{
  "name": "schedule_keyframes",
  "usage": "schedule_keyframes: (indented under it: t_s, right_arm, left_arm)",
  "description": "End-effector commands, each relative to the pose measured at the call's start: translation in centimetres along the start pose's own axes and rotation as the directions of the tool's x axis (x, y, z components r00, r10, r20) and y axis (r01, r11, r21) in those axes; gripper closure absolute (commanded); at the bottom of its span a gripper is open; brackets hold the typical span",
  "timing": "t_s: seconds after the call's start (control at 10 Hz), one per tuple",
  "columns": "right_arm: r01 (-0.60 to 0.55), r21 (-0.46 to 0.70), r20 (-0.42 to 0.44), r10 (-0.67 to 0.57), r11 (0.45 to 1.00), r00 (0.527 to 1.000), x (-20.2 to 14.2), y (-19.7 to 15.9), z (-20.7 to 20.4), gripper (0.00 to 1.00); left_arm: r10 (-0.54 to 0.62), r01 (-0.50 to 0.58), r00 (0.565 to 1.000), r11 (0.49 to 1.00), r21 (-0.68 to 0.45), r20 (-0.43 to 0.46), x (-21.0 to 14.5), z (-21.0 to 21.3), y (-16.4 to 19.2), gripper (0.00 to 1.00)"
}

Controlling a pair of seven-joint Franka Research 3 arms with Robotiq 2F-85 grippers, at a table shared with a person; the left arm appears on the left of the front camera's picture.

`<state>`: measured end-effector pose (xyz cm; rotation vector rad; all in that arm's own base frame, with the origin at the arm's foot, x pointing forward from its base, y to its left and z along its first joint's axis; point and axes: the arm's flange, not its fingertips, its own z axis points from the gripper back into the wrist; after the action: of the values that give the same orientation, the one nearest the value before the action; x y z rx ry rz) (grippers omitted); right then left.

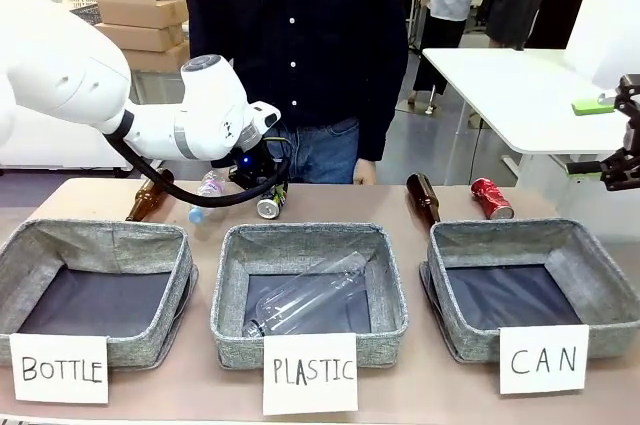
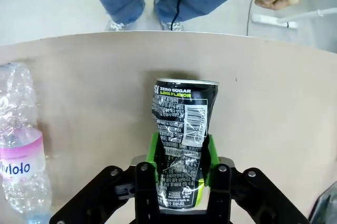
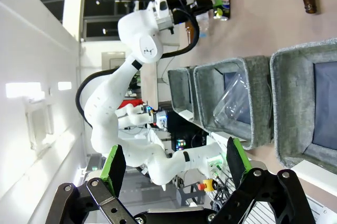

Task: Sort the can waste into the basket.
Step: Pick up the can waste from the table and place it in the right Fabric basket.

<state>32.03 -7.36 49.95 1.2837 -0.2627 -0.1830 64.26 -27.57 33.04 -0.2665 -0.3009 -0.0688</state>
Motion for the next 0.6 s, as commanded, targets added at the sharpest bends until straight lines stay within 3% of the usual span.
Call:
schedule_keyframes:
  t_s: [0.0, 0.5]
  right_arm:
    - [-0.027, 0.000, -0.004, 0.027, 1.000, 1.000, 0.2, 0.0, 0.1, 0.00]
    - [-0.027, 0.000, -0.004, 0.027, 1.000, 1.000, 0.2, 0.0, 0.1, 0.00]
  left_arm:
    - [0.027, -0.027, 1.000, 0.999, 0.040, -0.005, 0.2, -0.8, 0.0, 1.00]
    - [0.074, -0.074, 0.997, 0.997, 0.006, -0.011, 0.5, 0.5, 1.1, 1.00]
